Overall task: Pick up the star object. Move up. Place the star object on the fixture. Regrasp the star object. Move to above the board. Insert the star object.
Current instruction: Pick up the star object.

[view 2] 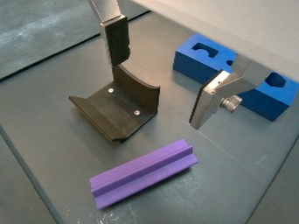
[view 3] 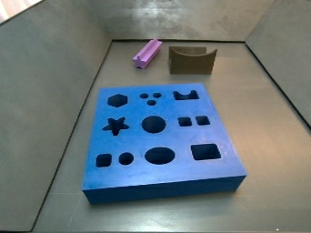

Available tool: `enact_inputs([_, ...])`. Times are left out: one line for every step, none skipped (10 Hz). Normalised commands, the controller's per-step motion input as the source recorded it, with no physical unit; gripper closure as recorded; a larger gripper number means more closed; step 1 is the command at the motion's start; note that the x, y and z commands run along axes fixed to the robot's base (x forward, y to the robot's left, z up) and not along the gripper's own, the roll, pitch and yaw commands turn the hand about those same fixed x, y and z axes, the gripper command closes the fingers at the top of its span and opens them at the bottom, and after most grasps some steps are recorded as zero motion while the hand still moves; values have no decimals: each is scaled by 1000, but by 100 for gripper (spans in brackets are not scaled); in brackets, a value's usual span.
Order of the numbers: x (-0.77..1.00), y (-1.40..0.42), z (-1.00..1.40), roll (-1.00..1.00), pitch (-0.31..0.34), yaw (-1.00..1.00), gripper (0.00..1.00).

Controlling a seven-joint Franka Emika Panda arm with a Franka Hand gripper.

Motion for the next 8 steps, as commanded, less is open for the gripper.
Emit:
enact_inputs([-154, -23, -274, 21, -149, -169, 0])
enact_inputs([-131, 237, -1000, 0, 0, -809, 0])
enact_inputs([-83, 157, -1000, 0, 0, -903, 0])
enact_inputs([0, 129, -1000, 0, -10, -869, 0])
enact_inputs([360, 166, -1000, 0, 0, -269, 0])
enact_inputs([586, 300, -1000, 0, 0, 14, 0])
enact_inputs([606, 314, -1000, 0, 0, 106, 0])
enact_inputs([603, 306, -1000, 0, 0, 114, 0])
